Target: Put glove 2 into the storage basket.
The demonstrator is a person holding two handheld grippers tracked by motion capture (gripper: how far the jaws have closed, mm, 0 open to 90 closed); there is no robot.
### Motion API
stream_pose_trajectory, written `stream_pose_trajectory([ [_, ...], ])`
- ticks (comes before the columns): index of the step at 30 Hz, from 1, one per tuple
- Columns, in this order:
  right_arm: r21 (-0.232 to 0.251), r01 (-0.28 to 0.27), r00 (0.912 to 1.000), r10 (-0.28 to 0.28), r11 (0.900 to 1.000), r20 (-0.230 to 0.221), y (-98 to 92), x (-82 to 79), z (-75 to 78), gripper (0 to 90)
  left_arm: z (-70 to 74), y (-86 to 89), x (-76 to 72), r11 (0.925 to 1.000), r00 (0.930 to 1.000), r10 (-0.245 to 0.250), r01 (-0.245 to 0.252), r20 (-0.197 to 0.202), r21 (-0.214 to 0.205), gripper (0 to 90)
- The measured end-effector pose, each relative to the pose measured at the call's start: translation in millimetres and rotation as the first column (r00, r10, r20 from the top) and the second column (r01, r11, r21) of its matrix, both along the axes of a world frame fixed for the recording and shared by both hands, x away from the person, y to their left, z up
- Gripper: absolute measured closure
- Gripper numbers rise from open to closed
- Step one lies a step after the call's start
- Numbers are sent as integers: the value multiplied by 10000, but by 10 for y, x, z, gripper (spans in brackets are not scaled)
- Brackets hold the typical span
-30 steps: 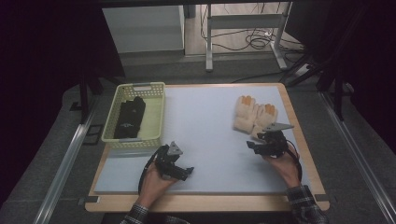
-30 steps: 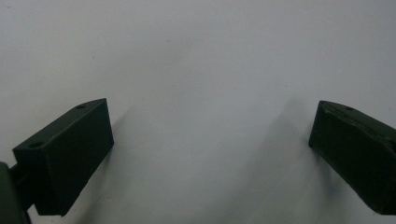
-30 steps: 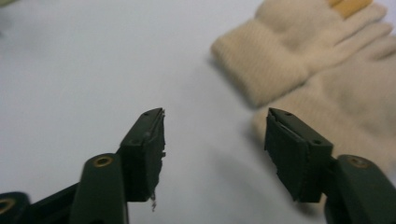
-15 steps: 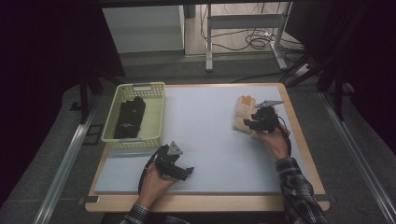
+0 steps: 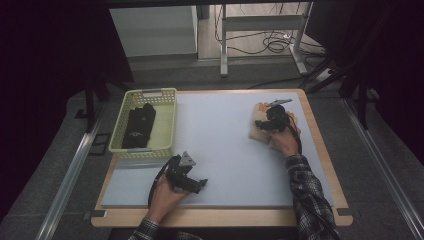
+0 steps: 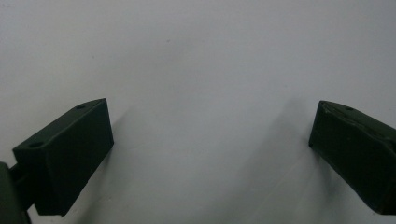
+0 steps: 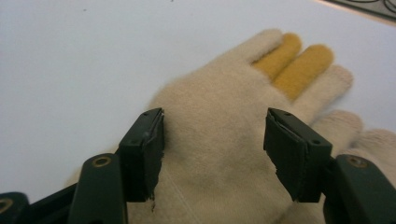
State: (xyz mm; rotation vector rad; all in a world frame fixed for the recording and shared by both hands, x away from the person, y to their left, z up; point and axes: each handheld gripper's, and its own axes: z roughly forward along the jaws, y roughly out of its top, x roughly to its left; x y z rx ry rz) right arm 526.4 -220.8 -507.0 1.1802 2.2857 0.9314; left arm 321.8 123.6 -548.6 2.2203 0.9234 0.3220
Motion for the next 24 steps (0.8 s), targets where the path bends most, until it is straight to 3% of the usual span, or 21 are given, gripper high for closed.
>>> stream_pose_trajectory([
  [2,-101,-36,10000,35,9999,-90,23,32,-39,371,0,0,0,10000,10000,2,-2,3,0,0],
  [5,-370,-175,9995,165,9992,-282,66,49,-83,447,0,-1,-1,10000,10000,6,-6,4,1,0],
  [13,-266,-61,9992,50,9996,-392,44,-2,-68,698,0,0,0,10000,10000,3,-3,3,2,0],
  [16,7,-119,9993,119,9999,-354,-5,-34,-54,778,-1,0,0,10000,10000,3,-3,4,-1,0],
  [24,165,-494,9987,496,9986,-98,16,-144,79,853,-1,0,0,10000,10000,4,-4,4,-1,0],
])
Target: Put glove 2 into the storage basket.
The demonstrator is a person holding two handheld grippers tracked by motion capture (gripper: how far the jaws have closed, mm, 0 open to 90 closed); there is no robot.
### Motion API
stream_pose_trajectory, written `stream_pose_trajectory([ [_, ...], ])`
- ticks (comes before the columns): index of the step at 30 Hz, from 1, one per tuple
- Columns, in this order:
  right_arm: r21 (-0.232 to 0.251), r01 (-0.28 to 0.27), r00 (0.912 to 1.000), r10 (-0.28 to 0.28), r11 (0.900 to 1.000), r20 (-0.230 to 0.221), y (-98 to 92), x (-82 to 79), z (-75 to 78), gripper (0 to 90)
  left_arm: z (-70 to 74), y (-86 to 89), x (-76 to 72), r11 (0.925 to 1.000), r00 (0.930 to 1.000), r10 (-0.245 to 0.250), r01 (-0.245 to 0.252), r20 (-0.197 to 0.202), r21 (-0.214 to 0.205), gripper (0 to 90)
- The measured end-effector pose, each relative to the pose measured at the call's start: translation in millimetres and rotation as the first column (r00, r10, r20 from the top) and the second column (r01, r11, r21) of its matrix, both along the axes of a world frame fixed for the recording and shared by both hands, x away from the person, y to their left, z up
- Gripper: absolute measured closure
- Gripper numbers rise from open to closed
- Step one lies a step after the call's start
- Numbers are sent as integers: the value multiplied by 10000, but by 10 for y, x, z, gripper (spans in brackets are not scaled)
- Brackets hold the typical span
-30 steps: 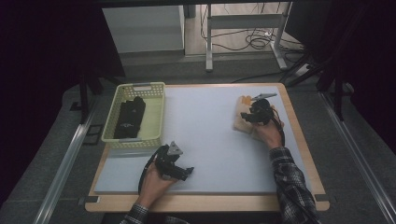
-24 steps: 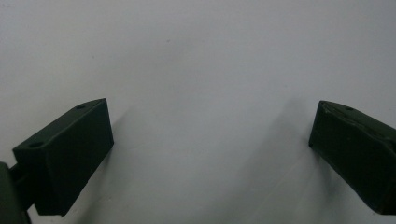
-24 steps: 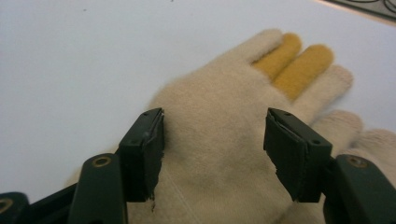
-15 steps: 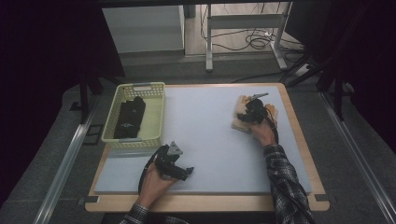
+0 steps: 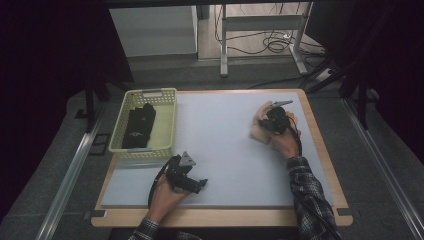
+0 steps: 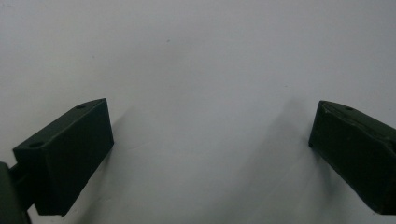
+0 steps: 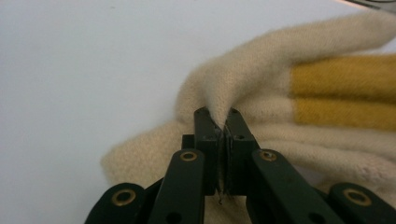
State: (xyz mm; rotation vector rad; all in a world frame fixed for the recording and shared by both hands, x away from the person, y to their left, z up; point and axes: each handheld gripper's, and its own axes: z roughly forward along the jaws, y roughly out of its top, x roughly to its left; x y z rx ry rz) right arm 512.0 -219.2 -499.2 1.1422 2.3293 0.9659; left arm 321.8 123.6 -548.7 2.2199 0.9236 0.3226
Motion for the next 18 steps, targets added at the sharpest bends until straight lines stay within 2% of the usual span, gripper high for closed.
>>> stream_pose_trajectory([
  [2,-92,-162,9998,162,9998,80,38,-46,58,853,0,0,0,10000,10000,1,-1,3,1,0],
  [8,97,-830,9964,828,9965,163,157,-231,206,853,0,0,0,10000,10000,-2,2,1,5,0],
  [14,85,-1650,9862,1649,9863,168,289,-500,335,853,0,0,-1,10000,10000,2,-2,-4,4,0],
  [18,63,-2228,9747,2226,9748,211,394,-721,407,853,0,0,0,10000,10000,-2,2,0,8,0],
])
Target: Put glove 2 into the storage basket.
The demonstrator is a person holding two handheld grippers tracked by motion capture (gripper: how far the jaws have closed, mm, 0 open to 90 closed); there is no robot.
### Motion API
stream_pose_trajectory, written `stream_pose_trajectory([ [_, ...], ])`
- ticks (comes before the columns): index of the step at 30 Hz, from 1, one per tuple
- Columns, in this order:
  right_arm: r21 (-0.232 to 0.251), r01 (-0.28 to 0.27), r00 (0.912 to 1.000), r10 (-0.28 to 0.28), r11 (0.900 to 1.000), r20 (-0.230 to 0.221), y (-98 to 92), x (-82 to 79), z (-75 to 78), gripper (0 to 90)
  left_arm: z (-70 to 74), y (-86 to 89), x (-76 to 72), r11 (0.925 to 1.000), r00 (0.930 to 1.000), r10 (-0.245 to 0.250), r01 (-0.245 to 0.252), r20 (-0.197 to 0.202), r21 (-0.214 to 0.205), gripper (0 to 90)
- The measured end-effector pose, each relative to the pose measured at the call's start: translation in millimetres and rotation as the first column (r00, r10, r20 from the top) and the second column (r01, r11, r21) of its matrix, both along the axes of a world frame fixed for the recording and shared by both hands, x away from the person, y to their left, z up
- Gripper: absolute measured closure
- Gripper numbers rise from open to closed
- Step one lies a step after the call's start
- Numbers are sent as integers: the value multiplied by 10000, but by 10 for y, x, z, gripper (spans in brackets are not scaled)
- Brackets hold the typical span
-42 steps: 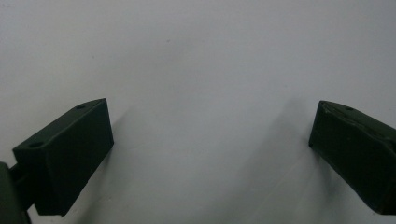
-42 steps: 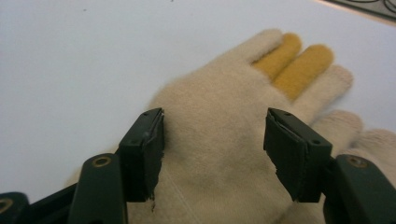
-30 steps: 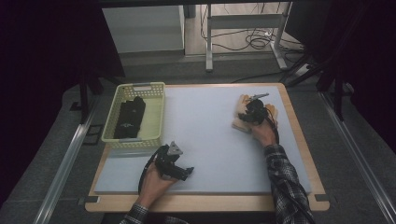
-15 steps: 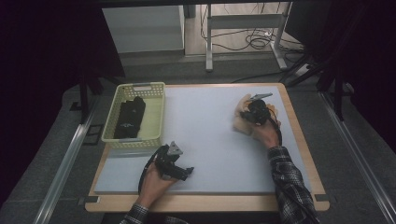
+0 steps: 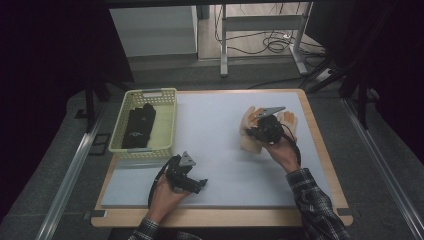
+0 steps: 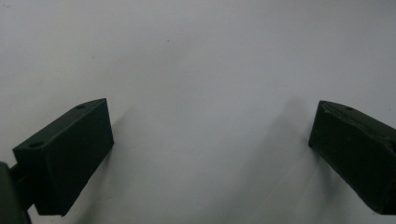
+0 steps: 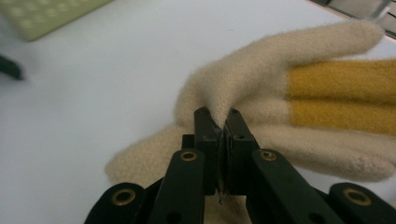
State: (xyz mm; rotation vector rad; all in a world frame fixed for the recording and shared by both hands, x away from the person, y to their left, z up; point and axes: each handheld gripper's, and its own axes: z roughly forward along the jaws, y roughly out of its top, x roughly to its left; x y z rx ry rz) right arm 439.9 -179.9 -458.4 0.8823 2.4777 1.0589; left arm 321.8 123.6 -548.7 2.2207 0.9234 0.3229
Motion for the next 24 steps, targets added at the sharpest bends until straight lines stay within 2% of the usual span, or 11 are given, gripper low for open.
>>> stream_pose_trajectory([
  [4,35,-589,9982,590,9983,-66,120,-203,25,851,1,1,2,10000,10000,-14,14,20,23,0],
  [7,-79,-936,9953,934,9956,-242,237,-318,-36,850,0,1,1,10000,10000,-10,10,25,18,0],
  [15,-460,-1507,9857,1466,9875,-831,508,-442,-407,843,-1,-2,-1,10000,10000,19,-19,16,-21,0],
  [17,-385,-1628,9839,1593,9859,-809,547,-457,-483,828,-2,-1,-1,10000,10000,16,-16,29,-15,0],
  [18,-306,-1682,9833,1656,9853,-756,553,-464,-500,802,-1,-1,-1,10000,10000,16,-15,30,-11,0],
  [20,-147,-1661,9845,1649,9860,-599,562,-477,-517,664,-1,-1,0,10000,10000,9,-9,36,-7,0],
  [22,-259,-1598,9862,1585,9868,-487,566,-479,-528,547,-1,-1,0,10000,10000,10,-10,31,-5,0],
  [24,-180,-1507,9880,1500,9884,-357,549,-480,-515,489,-1,-1,0,10000,10000,8,-8,31,-8,0],
])
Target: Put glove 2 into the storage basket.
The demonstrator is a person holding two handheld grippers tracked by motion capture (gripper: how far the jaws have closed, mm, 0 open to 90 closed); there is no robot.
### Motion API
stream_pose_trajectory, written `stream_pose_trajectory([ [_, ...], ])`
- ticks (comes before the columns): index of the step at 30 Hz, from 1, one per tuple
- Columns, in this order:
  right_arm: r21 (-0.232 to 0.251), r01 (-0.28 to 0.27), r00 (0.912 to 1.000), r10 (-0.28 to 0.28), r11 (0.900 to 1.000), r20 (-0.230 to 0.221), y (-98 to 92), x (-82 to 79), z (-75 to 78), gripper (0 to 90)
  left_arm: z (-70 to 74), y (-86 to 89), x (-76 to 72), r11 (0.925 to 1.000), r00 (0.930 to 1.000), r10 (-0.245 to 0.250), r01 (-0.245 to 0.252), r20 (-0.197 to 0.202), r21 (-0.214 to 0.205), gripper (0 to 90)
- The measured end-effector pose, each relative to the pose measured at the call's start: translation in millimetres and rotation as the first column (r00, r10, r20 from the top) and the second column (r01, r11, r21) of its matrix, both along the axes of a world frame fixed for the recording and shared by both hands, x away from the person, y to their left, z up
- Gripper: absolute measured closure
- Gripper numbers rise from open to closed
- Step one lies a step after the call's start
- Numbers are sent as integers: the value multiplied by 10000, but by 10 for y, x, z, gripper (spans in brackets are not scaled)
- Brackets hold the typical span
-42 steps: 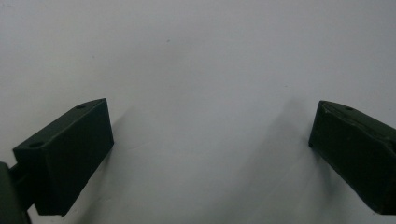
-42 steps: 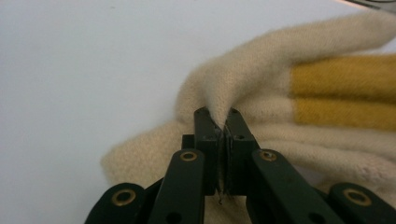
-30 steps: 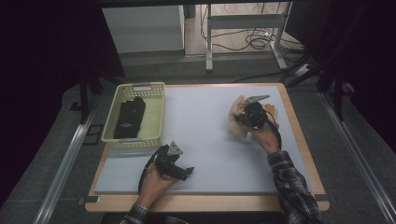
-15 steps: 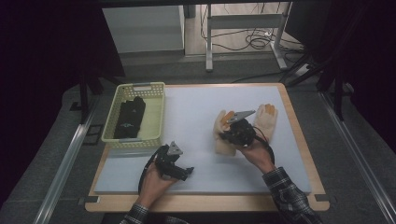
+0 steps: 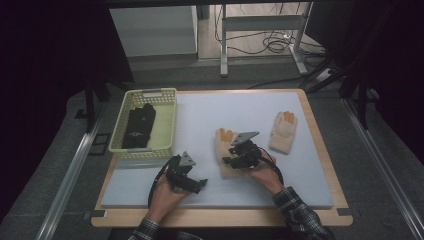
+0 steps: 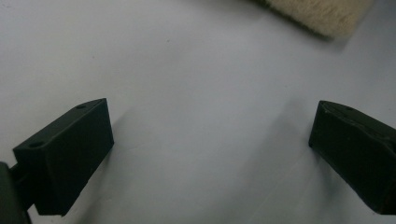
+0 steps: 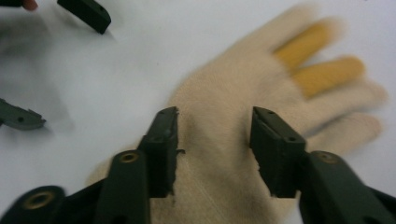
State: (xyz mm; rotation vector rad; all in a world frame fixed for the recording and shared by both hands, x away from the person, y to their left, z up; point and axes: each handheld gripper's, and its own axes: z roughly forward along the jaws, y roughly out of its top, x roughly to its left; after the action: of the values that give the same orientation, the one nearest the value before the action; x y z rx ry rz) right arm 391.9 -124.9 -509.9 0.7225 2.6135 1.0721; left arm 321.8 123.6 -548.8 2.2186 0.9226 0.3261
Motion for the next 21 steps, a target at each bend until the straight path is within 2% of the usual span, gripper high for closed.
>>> stream_pose_trajectory([
  [2,249,22,10000,-20,9997,-81,-28,2,37,448,0,0,0,10000,10000,-1,1,0,2,0],
  [6,217,96,9999,-99,9997,107,-109,-2,120,457,0,0,0,10000,10000,-2,2,0,3,0],
  [9,246,251,9996,-255,9994,150,-218,-11,171,551,0,0,0,10000,10000,-6,6,3,7,0],
  [12,128,412,9991,-413,9991,129,-347,-42,193,702,0,0,0,10000,10000,-6,6,3,9,0],
  [15,69,530,9986,-530,9986,-62,-474,-91,159,788,0,0,0,10000,10000,-7,7,3,10,0],
  [21,158,610,9971,-602,9980,-471,-599,-203,-31,804,-1,-2,-2,10000,10000,18,-18,-18,-16,0],
])
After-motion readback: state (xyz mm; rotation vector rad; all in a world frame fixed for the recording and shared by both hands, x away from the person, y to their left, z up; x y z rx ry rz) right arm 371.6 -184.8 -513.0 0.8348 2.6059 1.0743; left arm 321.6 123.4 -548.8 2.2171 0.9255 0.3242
